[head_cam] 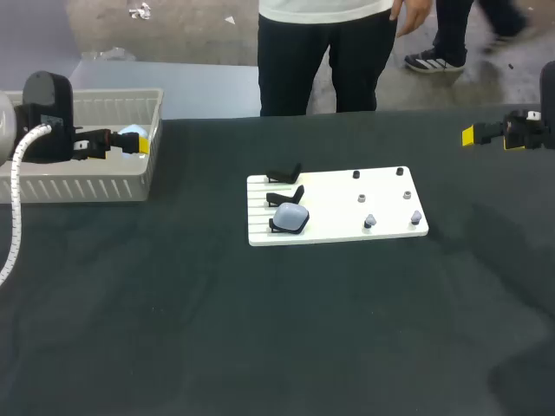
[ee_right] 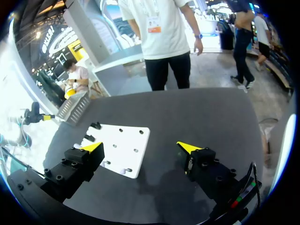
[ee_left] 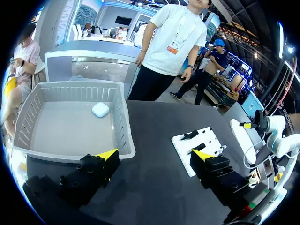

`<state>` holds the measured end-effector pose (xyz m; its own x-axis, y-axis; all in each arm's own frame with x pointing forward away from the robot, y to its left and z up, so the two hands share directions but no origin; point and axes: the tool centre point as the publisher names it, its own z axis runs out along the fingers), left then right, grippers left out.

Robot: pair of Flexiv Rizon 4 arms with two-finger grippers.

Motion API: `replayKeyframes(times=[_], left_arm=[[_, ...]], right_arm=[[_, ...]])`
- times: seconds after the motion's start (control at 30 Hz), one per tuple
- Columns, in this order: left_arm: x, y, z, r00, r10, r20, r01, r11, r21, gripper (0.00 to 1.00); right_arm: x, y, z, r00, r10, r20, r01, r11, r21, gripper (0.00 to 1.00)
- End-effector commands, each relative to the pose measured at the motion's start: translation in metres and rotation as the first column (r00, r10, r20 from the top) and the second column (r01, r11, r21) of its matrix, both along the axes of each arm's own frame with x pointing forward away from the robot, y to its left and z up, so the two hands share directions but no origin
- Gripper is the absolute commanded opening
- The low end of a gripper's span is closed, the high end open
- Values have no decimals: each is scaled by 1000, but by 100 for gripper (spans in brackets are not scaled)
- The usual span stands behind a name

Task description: Pick up each earbud case from the left stands, insert the matching earbuds, close the lid, and place the case in the box.

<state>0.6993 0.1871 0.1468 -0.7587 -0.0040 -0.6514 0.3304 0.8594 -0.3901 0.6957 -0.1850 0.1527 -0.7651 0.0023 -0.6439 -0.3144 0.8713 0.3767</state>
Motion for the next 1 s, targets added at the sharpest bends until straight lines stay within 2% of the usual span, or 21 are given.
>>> replayKeyframes(times=[0.03, 0.4, 0.47, 0.5, 0.53, 0.6, 0.67, 0.73, 0.8, 0.83, 0.87, 1.0], left_arm=[[0, -2, 2, 1000, 5, -9, -5, 1000, 10, 100], [0, -2, 2, 1000, 5, -9, -5, 1000, 10, 100], [0, -6, 4, 987, -130, 98, 134, 990, -35, 100], [-1, -8, 6, 959, -215, 185, 229, 972, -57, 100], [-3, -10, 7, 908, -313, 278, 344, 936, -71, 100], [-5, -13, 7, 851, -391, 352, 418, 909, 0, 100], [-6, -16, 8, 773, -471, 424, 510, 860, 25, 100], [-8, -20, 11, 714, -525, 463, 573, 818, 46, 100], [-13, -25, 15, 644, -584, 494, 646, 761, 59, 100], [-15, -28, 16, 609, -620, 495, 688, 724, 59, 100], [-17, -33, 16, 581, -665, 470, 723, 687, 79, 100], [-17, -33, 16, 581, -665, 470, 723, 687, 79, 100]], right_arm=[[1, 0, -1, 1000, 2, 1, -2, 1000, 1, 100], [1, 0, -1, 1000, 2, 1, -2, 1000, 1, 100], [1, 0, -1, 1000, 2, 1, -2, 1000, 1, 100], [1, 0, -1, 1000, 2, 1, -2, 1000, 1, 100], [1, 0, -1, 1000, 2, 1, -2, 1000, 1, 100], [1, 0, -1, 1000, 2, 1, -2, 1000, 1, 100], [1, 0, -1, 1000, 2, 1, -2, 1000, 1, 100], [1, 0, -1, 1000, 2, 1, -2, 1000, 1, 100], [1, 0, -1, 1000, 2, 1, -2, 1000, 1, 100], [1, 0, -1, 1000, 2, 1, -2, 1000, 1, 100], [1, 0, -1, 1000, 2, 1, -2, 1000, 1, 100], [1, 0, -1, 1000, 2, 1, -2, 1000, 1, 100]])
